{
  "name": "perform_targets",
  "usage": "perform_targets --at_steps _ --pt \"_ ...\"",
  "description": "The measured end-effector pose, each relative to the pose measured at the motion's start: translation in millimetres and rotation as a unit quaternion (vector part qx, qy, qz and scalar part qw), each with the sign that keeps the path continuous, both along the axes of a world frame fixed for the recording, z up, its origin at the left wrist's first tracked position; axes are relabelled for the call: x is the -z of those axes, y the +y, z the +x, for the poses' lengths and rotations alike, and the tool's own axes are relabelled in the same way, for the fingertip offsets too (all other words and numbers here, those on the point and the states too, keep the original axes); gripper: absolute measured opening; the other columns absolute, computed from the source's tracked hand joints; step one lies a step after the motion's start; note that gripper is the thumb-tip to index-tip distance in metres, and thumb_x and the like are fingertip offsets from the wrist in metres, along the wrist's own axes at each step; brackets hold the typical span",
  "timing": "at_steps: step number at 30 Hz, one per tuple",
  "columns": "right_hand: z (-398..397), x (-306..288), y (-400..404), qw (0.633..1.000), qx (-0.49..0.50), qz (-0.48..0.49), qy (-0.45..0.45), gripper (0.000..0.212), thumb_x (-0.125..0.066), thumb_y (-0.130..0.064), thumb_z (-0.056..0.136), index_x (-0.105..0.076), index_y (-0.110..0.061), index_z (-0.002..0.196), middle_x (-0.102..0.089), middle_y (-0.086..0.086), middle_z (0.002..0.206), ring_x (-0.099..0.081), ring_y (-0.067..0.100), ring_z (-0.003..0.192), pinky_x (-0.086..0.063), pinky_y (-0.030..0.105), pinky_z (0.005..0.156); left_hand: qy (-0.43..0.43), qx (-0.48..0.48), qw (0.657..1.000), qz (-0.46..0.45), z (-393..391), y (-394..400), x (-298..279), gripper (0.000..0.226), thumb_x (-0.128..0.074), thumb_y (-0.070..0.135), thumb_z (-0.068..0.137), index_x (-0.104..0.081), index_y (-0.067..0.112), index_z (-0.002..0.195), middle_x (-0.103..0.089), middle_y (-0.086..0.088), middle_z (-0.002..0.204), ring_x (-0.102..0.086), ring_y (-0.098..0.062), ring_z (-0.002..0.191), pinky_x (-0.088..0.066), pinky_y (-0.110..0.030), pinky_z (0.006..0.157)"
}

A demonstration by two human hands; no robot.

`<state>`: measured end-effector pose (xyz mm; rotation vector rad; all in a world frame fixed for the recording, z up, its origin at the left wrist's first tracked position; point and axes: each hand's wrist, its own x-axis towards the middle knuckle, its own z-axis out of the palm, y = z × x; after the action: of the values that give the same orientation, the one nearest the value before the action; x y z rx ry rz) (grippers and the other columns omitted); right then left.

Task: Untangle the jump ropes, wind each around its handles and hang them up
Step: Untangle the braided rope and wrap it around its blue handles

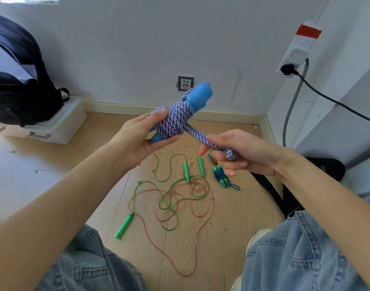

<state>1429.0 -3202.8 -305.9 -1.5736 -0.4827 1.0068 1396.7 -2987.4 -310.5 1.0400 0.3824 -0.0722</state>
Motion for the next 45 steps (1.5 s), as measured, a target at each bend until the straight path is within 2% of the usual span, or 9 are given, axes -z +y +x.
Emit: perform_targets --at_steps 7,13,18,21,26,32,35,40,45 --pt "-8.1 2.5 9.0 0.988 0.005 -0.111 -0.104 0.019 -0.044 -0.007 0.095 -0.062 -0.003 0.091 -0.070 0.007 0.078 -0.063 0.012 0.064 -0.053 0.022 0.062 -0.029 -0.016 0.961 0.275 -1.9 -11.0 10.0 0.027 -0.070 0.013 0.079 -0.058 0.012 0.104 -0.062 -0.005 0.099 -0.068 -0.017 0.079 -0.059 -0.029 0.058" --pt "6.8 3.7 4.8 0.954 0.166 -0.173 -0.182 0.014 -0.059 -0.007 0.083 -0.069 -0.003 0.076 -0.064 0.007 0.066 -0.056 0.014 0.058 -0.052 0.030 0.067 -0.177 0.019 0.729 0.661 -4.5 -22.6 21.7 0.048 -0.072 0.023 0.076 -0.056 0.019 0.120 -0.056 0.003 0.108 -0.055 -0.019 0.099 -0.047 -0.034 0.088" --pt "6.6 8.0 5.5 0.932 0.179 -0.216 -0.230 0.014 -0.060 -0.011 0.082 -0.071 -0.008 0.073 -0.065 0.005 0.070 -0.055 0.010 0.061 -0.048 0.027 0.065 -0.195 0.113 0.660 0.716 -6.6 -32.9 26.8 0.056 -0.072 0.026 0.075 -0.052 0.026 0.128 -0.053 0.004 0.113 -0.051 -0.021 0.099 -0.038 -0.029 0.084" --pt "7.6 10.2 8.2 0.901 0.225 -0.201 -0.311 0.016 -0.057 -0.011 0.082 -0.066 -0.016 0.070 -0.066 0.007 0.079 -0.057 0.016 0.075 -0.046 0.032 0.072 -0.199 0.163 0.707 0.658 -8.8 -37.5 22.9 0.054 -0.075 0.024 0.071 -0.056 0.026 0.122 -0.052 0.008 0.101 -0.053 -0.011 0.088 -0.040 -0.023 0.077" --pt "6.6 19.2 16.3 0.900 0.265 -0.171 -0.302 0.019 -0.053 -0.009 0.082 -0.061 -0.017 0.067 -0.070 0.010 0.085 -0.062 0.021 0.079 -0.049 0.036 0.074 -0.111 0.247 0.872 0.408 -16.0 -39.7 14.7 0.044 -0.074 0.009 0.074 -0.057 0.023 0.112 -0.059 0.005 0.097 -0.067 -0.008 0.070 -0.056 -0.021 0.060" --pt "-3.6 17.0 21.7 0.869 0.247 -0.159 -0.398 0.015 -0.057 -0.014 0.076 -0.059 -0.012 0.061 -0.069 0.006 0.065 -0.065 0.021 0.065 -0.049 0.031 0.061 0.052 0.395 0.855 0.331 -11.7 -31.3 4.7 0.053 -0.073 0.038 0.066 -0.050 0.021 0.111 -0.067 0.001 0.103 -0.067 -0.013 0.087 -0.054 -0.037 0.081" --pt "-10.4 13.4 28.8 0.889 0.210 -0.103 -0.394 0.019 -0.058 -0.012 0.072 -0.054 -0.019 0.055 -0.065 0.001 0.057 -0.057 0.009 0.053 -0.045 0.021 0.054 0.097 0.425 0.886 0.160 -11.2 -36.5 3.5 0.047 -0.066 0.030 0.071 -0.055 0.002 0.107 -0.070 -0.014 0.094 -0.068 -0.023 0.080 -0.057 -0.036 0.073" --pt "7.1 8.0 19.0 0.924 0.294 -0.055 -0.239 0.020 -0.059 -0.006 0.078 -0.059 -0.012 0.059 -0.064 0.008 0.075 -0.052 0.005 0.064 -0.043 0.022 0.068 0.096 0.252 0.946 0.181 -7.0 -40.6 16.2 0.012 -0.056 0.013 0.087 -0.051 0.006 0.094 -0.065 -0.017 0.088 -0.064 -0.027 0.073 -0.056 -0.036 0.065" --pt "3.5 13.4 15.1 0.937 0.228 -0.122 -0.235 0.018 -0.065 -0.011 0.078 -0.059 -0.014 0.061 -0.068 0.013 0.098 -0.054 0.011 0.077 -0.044 0.034 0.071 0.093 0.063 0.955 0.273 4.9 -26.7 27.6 0.040 -0.060 0.019 0.087 -0.027 0.016 0.110 -0.052 -0.011 0.098 -0.061 -0.022 0.076 -0.056 -0.036 0.064"
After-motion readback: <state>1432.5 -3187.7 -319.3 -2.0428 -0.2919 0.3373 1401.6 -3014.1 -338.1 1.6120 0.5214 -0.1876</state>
